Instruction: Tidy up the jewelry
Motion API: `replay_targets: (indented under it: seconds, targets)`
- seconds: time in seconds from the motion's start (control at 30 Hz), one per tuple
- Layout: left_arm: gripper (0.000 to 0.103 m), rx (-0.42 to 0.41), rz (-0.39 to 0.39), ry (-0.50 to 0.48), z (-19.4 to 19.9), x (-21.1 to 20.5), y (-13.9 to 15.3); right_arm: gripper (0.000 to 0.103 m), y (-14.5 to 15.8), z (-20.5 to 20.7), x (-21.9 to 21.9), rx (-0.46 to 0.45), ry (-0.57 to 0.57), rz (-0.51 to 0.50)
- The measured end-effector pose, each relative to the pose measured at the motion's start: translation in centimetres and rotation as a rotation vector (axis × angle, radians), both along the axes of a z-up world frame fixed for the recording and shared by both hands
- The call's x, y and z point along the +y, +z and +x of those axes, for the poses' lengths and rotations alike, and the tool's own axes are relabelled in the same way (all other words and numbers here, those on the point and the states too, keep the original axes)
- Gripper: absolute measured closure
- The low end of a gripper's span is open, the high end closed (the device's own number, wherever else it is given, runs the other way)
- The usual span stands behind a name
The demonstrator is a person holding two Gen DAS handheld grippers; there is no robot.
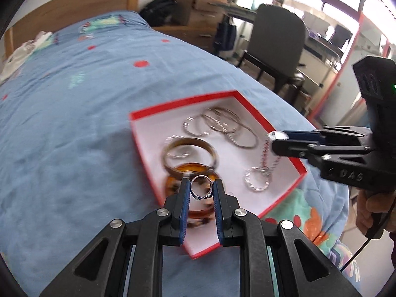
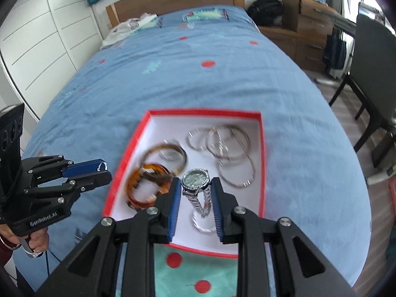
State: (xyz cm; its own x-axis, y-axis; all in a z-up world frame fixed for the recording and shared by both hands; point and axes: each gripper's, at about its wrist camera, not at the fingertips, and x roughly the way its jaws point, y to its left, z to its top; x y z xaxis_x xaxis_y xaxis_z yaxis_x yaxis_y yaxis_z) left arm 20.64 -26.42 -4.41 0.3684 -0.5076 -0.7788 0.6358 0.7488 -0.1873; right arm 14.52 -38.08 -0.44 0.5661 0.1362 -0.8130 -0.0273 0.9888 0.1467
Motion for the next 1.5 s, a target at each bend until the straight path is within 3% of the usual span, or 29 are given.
replay_targets:
  seconds: [0.27,0.53,0.77,0.9,1.23,1.5]
  targets:
    - [0.085,0.032,0.055,-0.089,-1.1,-3.8,-2.6,0.08,-3.3,0.5,-1.0,0.075,0.041,0.004]
    - [0.085,0.068,0.098,-0.085,-0.3,-3.2,-4.4,0.079,-5.6,1.7,-0.6,0.144,0.131,-0.021]
    - [0.084,0.084,0.1,-0.089,-0.2,-3.1,-4.1,0.079,-6.4,2.3,-0.4,0.187,0.145,-0.038]
    - [0.074,0.109,0.093,-0.073,0.1,-2.8,-4.1,0.079,-6.1,2.4,-0.5,0.192,0.133,-0.034]
    - [0.067,0.065,0.056,-0.03,-1.8,-0.1,-1.5,0.078,-2.9,0.7,-0.8,0.141,0.08,-0.023]
    - [0.038,-0.006,0.049,0.129,-5.3,4.1,1.5,0.078,-0.7,-3.0,1.6,0.101,0.043,-0.018]
